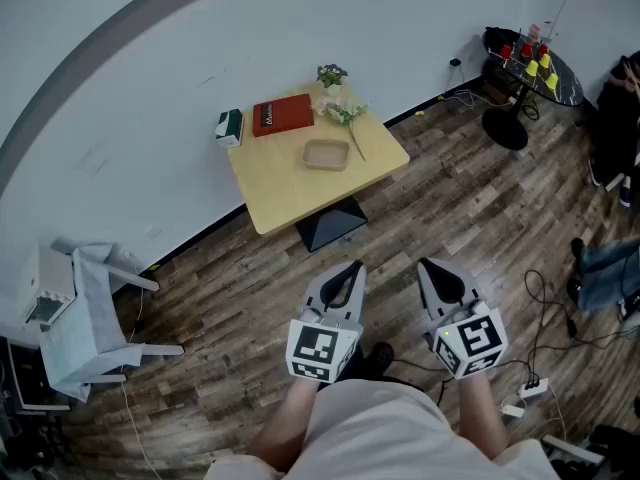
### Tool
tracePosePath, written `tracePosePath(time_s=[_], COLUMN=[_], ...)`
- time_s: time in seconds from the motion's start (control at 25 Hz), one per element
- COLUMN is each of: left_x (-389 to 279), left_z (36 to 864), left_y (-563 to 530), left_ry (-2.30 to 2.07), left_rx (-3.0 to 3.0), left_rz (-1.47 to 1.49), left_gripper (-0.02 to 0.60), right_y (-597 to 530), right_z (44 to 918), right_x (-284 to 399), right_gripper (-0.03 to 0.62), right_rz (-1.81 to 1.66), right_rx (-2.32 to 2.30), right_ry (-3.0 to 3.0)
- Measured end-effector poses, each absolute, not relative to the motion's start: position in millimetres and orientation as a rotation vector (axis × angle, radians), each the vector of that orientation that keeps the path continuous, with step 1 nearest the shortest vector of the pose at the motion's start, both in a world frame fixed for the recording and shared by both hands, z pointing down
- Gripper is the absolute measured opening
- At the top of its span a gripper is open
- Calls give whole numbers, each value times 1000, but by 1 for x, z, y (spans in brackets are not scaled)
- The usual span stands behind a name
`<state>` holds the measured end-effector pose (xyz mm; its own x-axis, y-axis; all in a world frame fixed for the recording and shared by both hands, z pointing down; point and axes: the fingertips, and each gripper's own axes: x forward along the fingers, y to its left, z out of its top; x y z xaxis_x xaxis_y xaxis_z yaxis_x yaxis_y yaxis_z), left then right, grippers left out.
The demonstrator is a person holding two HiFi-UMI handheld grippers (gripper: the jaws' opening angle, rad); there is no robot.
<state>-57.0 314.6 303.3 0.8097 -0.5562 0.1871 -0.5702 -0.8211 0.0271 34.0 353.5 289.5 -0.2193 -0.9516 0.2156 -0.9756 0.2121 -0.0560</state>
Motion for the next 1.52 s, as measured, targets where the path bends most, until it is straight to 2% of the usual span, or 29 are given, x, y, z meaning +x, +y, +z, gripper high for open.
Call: tracePosePath(time_s=[0.72,1.52], left_x=[-57,-58], left_z=[330,343], left_y=[310,170], left_ry=[-825,-767], left_rx=[2865,2810], left_rz=[308,211], left_gripper=[11,11], right_y=[343,205], right_z=[310,303], right_x=[33,22], right_gripper=[3,5], right_rz=[352,330], right_rx=[1897,1852], right_ry=[-2316,-2258])
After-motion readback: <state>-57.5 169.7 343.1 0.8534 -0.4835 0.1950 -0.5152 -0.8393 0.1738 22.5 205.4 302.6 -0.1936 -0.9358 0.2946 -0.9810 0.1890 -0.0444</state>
